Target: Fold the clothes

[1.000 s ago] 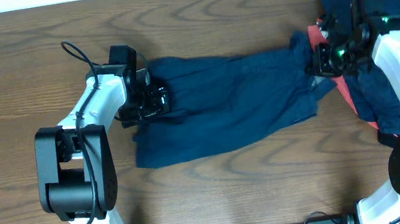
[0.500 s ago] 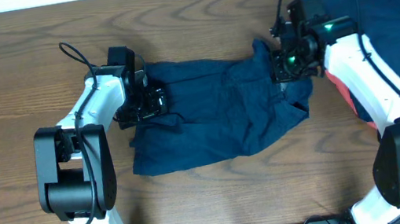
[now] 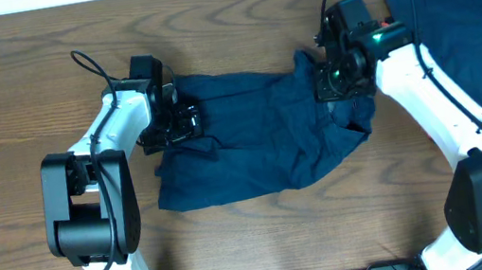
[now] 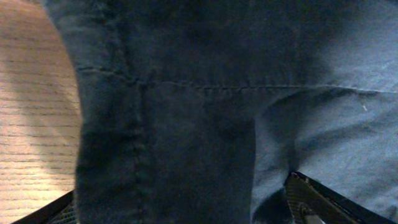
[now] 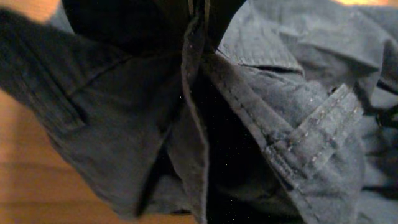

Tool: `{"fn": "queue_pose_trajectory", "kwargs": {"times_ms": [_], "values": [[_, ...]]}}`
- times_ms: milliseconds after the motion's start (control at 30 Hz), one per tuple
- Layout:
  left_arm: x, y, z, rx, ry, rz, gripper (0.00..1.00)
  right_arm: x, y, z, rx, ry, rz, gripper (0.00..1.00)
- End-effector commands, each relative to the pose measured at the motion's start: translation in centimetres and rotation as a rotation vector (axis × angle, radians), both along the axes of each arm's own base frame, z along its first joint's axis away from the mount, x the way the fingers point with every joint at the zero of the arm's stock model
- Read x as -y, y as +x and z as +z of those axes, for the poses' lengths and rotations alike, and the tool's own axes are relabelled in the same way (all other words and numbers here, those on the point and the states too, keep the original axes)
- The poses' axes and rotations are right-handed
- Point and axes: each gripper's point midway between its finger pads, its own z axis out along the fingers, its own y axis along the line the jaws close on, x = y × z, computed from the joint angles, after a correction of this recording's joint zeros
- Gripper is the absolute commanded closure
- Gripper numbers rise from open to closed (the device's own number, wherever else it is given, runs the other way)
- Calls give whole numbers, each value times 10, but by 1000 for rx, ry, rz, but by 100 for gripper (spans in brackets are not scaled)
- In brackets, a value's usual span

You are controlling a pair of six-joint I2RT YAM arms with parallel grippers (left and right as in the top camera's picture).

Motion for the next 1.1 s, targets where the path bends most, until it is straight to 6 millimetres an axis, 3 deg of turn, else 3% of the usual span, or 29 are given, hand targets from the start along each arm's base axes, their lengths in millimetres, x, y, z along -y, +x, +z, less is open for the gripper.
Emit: {"fn": "queue_pose_trajectory", "kwargs": {"times_ms": [0, 133, 233, 400, 500, 667, 833, 933, 1067], "values": [[-3, -4, 0, -7, 5, 11, 10, 16, 17, 37, 55, 10, -30, 99], [-3, -4, 0, -6, 5, 10, 10, 44, 17, 70, 58, -26, -51, 99], [-3, -4, 0, -6, 5, 10, 10, 70, 11, 84, 42, -61, -73, 99], [-3, -4, 0, -7, 5, 11, 9, 101, -1, 84, -9, -82, -86, 99], [-3, -4, 0, -7, 5, 11, 9, 106, -3, 84, -17, -84, -92, 99], [-3, -3, 0, -6, 5, 11, 9, 81, 2, 85, 13, -77, -41, 99], [-3, -3, 0, -4, 5, 11, 9, 26, 6, 82, 45, -70, 34, 99], [-3, -3, 0, -4, 5, 11, 9, -2, 6, 69, 29, -94, 65, 99], [-3, -3, 0, -4, 5, 10, 9, -41, 2, 33, -41, -111, 141, 99]]}}
